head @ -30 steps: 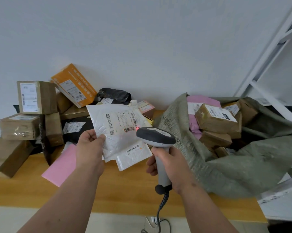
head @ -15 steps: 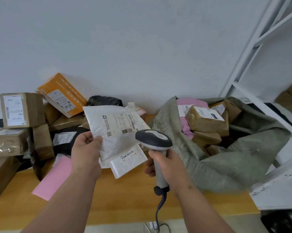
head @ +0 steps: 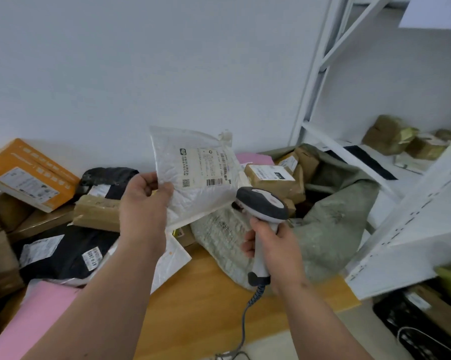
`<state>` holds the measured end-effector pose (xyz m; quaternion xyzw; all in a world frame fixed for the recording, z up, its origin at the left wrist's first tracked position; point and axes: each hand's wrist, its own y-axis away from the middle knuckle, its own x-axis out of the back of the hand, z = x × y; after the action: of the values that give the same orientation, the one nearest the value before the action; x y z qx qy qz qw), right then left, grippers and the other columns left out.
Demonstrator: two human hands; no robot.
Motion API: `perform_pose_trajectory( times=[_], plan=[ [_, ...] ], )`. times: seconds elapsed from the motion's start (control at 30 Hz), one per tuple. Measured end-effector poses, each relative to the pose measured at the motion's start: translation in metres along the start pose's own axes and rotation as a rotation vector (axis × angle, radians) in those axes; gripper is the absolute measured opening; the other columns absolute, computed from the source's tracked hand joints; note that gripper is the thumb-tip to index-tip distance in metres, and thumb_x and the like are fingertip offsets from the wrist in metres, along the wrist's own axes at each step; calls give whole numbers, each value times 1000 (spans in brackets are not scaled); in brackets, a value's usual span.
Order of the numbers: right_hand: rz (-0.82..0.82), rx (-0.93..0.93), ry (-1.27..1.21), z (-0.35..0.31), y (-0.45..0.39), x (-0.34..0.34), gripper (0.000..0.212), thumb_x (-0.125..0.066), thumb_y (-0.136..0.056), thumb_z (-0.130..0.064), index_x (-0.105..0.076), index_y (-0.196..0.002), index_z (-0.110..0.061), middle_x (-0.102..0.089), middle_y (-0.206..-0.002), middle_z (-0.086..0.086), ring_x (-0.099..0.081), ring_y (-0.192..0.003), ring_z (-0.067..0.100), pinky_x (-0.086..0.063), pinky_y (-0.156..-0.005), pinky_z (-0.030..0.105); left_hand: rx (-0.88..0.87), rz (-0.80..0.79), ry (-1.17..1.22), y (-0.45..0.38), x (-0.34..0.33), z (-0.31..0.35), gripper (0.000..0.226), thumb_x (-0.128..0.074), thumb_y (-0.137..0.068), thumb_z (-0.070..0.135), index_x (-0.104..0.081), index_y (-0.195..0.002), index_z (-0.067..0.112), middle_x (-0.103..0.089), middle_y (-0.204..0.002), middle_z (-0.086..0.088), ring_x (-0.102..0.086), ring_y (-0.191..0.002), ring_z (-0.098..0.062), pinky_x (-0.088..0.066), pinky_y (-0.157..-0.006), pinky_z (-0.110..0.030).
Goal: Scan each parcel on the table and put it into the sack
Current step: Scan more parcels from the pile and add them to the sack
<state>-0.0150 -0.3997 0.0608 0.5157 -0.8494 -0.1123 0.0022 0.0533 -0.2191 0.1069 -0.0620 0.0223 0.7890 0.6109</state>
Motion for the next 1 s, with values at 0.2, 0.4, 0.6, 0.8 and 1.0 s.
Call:
perform_pose_trajectory(
  times=[0.2, 0.4, 0.6, 0.8, 1.0],
  plan=[
    [85, 16, 11, -23, -40, 58, 10, -64, -95, -23, -61, -95, -13, -72, -77, 11, -71, -60, 20, -58, -58, 32, -64, -50, -98, 9, -84, -2, 12, -64, -93, 13, -63, -93, 25, -71, -93, 3, -71, -87, -19, -60, -73, -33],
    [138, 12, -1, -41, -84, 121, 14, -63, -95, -24, -63, -101, -11, -73, -80, 11, -71, -61, 18, -59, -57, 29, -17, -83, -132, 23, -175, -8, 9, -62, -95, 11, -61, -96, 21, -67, -94, 2, -67, -59, -9, -52, -39, -26],
    [147, 9, 7, -44, -110, 162, 10, -64, -94, -21, -64, -94, -11, -71, -81, 18, -68, -64, 23, -56, -64, 38, -101, -134, -374, 16, -231, -39, 14, -62, -94, 17, -60, -95, 31, -66, -90, 17, -67, -83, -18, -55, -68, -35],
    [143, -42, 28, -38, -126, 185, 14, -66, -93, -25, -66, -97, -12, -73, -76, 11, -71, -63, 20, -59, -64, 34, 39, -343, -722, 21, -259, -95, 47, -58, -94, 10, -39, -133, 27, -62, -106, 5, -60, -93, -14, -46, -77, -29],
    [105, -72, 83, -38, -141, 186, 12, -65, -93, -26, -65, -95, -14, -74, -75, 7, -73, -64, 19, -59, -61, 30, 71, -639, -1023, 23, -266, -106, 36, -51, -99, 17, -60, -132, 28, -64, -128, 3, -59, -108, -17, -47, -91, -25]
  ],
)
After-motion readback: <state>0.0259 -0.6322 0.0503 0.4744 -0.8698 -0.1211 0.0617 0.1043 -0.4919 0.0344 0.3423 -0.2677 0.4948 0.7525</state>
